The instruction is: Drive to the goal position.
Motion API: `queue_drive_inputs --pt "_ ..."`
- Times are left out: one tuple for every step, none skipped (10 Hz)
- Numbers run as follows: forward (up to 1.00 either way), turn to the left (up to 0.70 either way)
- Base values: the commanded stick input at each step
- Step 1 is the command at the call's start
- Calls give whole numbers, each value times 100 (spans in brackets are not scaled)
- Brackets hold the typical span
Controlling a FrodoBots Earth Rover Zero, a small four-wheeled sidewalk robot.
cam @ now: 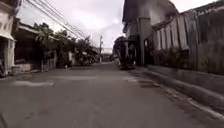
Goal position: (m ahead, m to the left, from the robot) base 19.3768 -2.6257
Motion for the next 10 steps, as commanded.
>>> queue_drive_inputs --pt "70 0" --pt "70 0" --pt "70 0" --pt "70 0" --pt "70 0" --pt "70 0" --pt "70 0" --pt "70 0" --pt "70 0" --pt "70 0"
